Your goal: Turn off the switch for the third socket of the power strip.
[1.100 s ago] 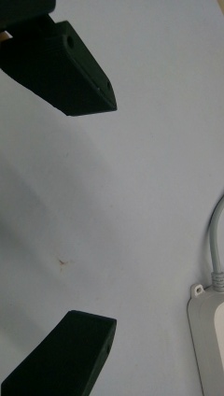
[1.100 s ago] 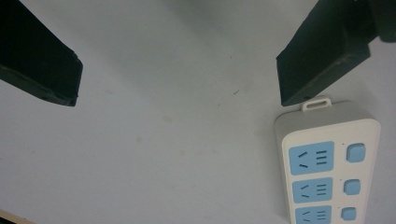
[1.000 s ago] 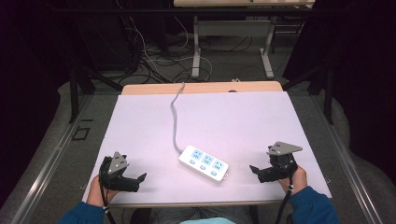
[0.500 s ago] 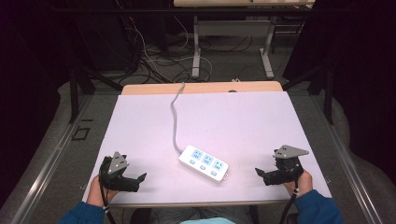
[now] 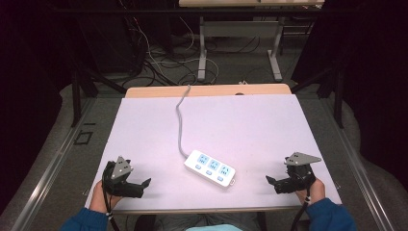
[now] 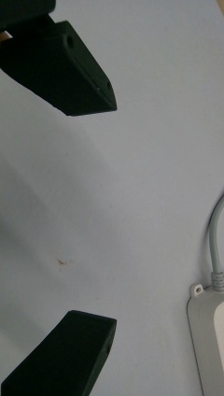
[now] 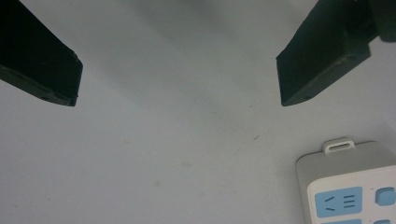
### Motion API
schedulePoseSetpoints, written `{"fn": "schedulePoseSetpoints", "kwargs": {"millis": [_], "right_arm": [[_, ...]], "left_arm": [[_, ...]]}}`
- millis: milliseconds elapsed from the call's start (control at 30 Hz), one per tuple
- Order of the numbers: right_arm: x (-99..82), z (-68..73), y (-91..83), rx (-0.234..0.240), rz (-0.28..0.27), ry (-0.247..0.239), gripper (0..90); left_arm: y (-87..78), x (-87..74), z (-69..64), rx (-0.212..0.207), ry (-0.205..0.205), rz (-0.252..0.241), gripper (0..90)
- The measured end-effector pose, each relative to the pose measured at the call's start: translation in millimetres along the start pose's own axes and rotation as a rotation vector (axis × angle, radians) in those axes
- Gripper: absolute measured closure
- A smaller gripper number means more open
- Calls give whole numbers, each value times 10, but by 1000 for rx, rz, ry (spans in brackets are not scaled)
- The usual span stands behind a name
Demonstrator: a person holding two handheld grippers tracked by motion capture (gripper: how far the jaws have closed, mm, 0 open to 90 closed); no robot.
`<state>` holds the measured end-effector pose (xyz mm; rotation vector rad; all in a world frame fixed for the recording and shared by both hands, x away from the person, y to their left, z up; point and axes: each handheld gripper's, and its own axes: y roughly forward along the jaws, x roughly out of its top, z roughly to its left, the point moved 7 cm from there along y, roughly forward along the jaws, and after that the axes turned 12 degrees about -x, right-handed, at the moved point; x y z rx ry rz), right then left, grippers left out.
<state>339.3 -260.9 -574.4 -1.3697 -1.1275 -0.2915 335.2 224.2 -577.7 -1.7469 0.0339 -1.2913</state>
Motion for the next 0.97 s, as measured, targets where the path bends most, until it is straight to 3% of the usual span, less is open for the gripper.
{"fn": "schedulePoseSetpoints", "kwargs": {"millis": [967], "right_arm": [[-59,33,9,13,6,-24,0]], "left_arm": [[13,-1,8,3,3,7,1]]}}
